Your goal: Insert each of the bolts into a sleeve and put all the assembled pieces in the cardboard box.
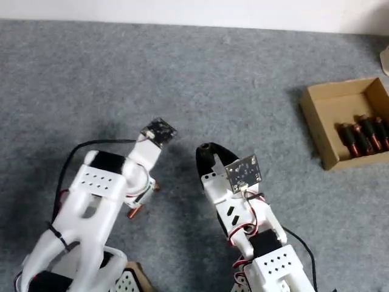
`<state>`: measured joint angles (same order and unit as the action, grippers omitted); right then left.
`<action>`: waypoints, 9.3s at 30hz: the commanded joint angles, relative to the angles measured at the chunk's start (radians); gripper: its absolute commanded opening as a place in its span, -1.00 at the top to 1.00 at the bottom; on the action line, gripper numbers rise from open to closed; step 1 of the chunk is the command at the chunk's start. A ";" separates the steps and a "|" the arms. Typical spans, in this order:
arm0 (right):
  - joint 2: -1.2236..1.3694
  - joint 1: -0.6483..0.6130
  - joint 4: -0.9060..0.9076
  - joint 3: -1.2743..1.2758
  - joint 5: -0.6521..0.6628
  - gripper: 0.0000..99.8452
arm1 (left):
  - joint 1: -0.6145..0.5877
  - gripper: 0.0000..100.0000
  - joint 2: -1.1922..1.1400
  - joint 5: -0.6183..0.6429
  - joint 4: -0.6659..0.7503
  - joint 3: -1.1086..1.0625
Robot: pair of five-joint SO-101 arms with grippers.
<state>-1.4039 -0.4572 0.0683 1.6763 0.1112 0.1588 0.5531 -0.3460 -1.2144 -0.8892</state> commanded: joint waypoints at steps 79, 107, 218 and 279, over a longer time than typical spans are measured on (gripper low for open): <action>-0.016 0.044 0.001 0.130 -0.012 0.99 | 0.208 0.99 -0.389 0.238 0.497 0.044; -0.012 0.039 -0.001 0.128 -0.014 0.99 | 0.143 0.99 -0.303 0.621 0.729 0.269; -0.012 -0.022 -0.407 0.131 -0.097 0.99 | 0.367 0.99 0.570 0.637 1.039 -0.084; -0.010 -0.022 -0.406 0.131 -0.097 0.99 | 0.352 0.99 0.567 0.635 1.224 -0.229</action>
<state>-1.4039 -0.4895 -0.3368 1.6763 0.0238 0.4994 1.0994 0.2908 -0.0161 -1.1393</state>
